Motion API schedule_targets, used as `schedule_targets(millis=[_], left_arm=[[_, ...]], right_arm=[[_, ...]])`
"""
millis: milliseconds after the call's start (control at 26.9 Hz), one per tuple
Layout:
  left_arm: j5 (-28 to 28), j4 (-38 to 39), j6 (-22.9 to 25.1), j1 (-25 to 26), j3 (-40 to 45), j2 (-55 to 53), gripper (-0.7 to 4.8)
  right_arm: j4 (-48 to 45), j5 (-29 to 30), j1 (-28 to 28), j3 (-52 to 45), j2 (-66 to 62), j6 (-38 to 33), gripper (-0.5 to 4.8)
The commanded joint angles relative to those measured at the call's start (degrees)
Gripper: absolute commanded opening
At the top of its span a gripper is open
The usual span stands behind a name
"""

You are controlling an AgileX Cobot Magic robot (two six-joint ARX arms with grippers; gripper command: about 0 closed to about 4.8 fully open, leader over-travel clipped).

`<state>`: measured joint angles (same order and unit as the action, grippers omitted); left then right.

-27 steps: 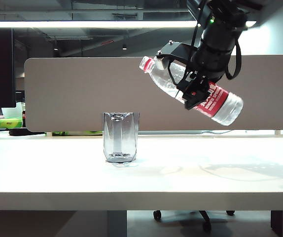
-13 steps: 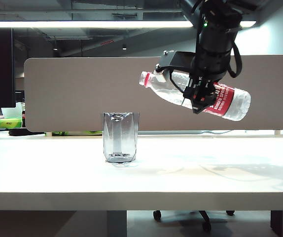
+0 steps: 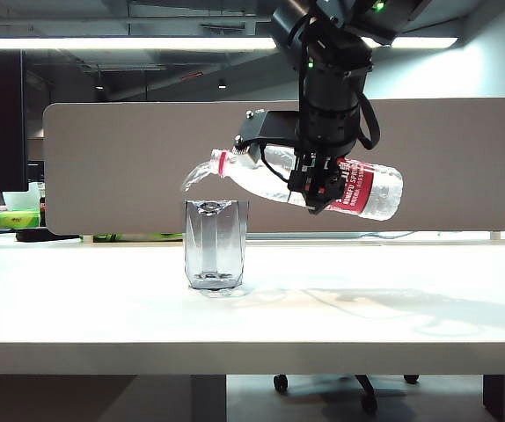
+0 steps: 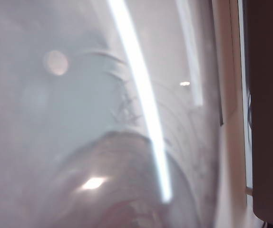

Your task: Pick up the mineral water bottle on the table and pour water into the mug until it's half full.

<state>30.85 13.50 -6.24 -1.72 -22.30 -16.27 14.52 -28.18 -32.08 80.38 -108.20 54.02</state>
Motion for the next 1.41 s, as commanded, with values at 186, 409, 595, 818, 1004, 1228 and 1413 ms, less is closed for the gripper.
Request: schedule_targets(millis=[186, 409, 595, 818, 1004, 1228, 1413], left_arm=[[-0.02, -0.68, -0.20, 0.07, -0.48, -0.07, 0.21], [-0.02, -0.68, -0.20, 0.07, -0.48, -0.07, 0.21], [-0.17, -0.68, -0.17, 0.07, -0.46, -0.07, 0.21], [-0.20, -0.66, -0.15, 0.07, -0.46, -0.07, 0.21], [-0.20, -0.61, -0.17, 0.04, -0.46, -0.07, 0.21], [-0.17, -0.26, -0.17, 0.04, -0.46, -0.07, 0.21], [-0.20, -0.24, -0.15, 0.04, -0.46, -0.07, 0.21]], right_arm=[[0.98, -6.88, -0.09, 0.70, 0.52, 1.97, 2.48], [3.23, -9.90, -0.11, 0.70, 0.52, 2.01, 2.48], [3.32, -12.24, -0.20, 0.70, 0.52, 4.72, 2.47], [3.32, -15.89, -0.85, 0.83, 0.57, 7.58, 2.47], [2.82, -16.20, -3.04, 1.01, 0.61, 9.07, 2.47], [2.84, -18.45, -4.09, 1.01, 0.61, 9.33, 2.47], [2.80, -19.76, -4.13, 1.01, 0.61, 10.60, 2.47]])
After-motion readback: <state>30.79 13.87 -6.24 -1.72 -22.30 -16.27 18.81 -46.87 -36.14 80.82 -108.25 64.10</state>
